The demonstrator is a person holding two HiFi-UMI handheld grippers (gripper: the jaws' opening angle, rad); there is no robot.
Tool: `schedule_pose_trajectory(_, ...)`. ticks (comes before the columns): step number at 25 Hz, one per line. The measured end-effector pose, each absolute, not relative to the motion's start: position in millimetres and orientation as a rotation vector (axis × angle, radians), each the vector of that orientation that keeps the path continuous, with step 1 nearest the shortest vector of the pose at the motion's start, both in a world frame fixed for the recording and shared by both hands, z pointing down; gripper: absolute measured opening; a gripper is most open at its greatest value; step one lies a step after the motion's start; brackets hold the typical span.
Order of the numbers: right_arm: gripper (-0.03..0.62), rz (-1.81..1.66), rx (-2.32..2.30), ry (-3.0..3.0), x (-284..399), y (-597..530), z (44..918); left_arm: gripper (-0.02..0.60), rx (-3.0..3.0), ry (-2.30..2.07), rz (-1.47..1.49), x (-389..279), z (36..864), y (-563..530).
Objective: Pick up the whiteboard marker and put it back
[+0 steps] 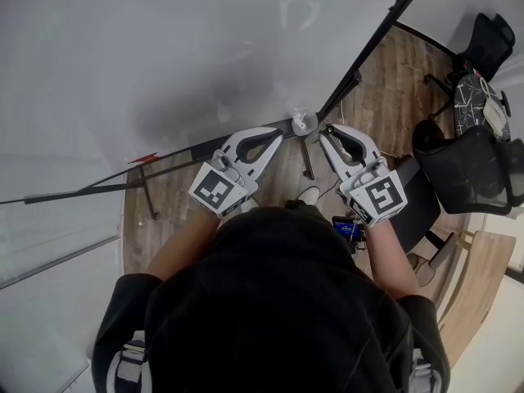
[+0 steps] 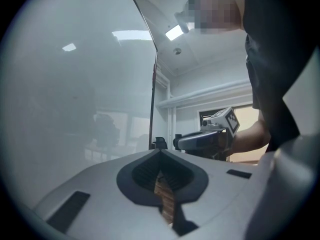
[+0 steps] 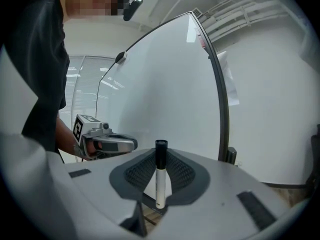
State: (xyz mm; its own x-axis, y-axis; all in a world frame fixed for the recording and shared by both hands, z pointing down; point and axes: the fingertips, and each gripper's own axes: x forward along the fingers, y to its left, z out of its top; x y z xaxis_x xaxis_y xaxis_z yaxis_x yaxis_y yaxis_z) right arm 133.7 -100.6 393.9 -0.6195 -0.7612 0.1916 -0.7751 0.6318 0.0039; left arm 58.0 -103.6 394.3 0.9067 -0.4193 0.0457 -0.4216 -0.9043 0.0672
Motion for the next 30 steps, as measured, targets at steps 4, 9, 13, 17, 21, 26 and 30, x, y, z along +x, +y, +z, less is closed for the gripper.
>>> schedule_pose_trajectory(4, 0.063, 0.153, 1.300, -2.667, 139, -94, 398, 0.005, 2.994, -0.638, 0.052, 62, 398, -102)
schedule_pose_trajectory(9, 0.063, 0.174, 1.302, -2.664, 144, -90, 404, 0.005, 2.982, -0.617, 0.058, 66, 403, -101)
schedule_pose_trajectory(13, 0.063, 0.177, 1.301, -2.667, 144, -91, 404, 0.005, 2.984, -0.602, 0.063, 68, 405, -101)
schedule_pose_trajectory(17, 0.063, 0.183, 1.301, -2.667, 142, -91, 406, 0.005, 2.980, -0.597, 0.068, 68, 406, -100)
schedule_pose_trajectory(21, 0.063, 0.197, 1.311, -2.668, 142, -92, 408, 0.005, 2.978, -0.605, 0.073, 67, 407, -101)
schedule_pose_trajectory(26, 0.063, 0.199, 1.315, -2.666, 142, -93, 410, 0.005, 2.976, -0.609, 0.068, 65, 408, -102)
schedule_pose_trajectory(30, 0.063, 0.201, 1.318, -2.668, 142, -93, 411, 0.005, 2.970, -0.612, 0.059, 64, 409, -102)
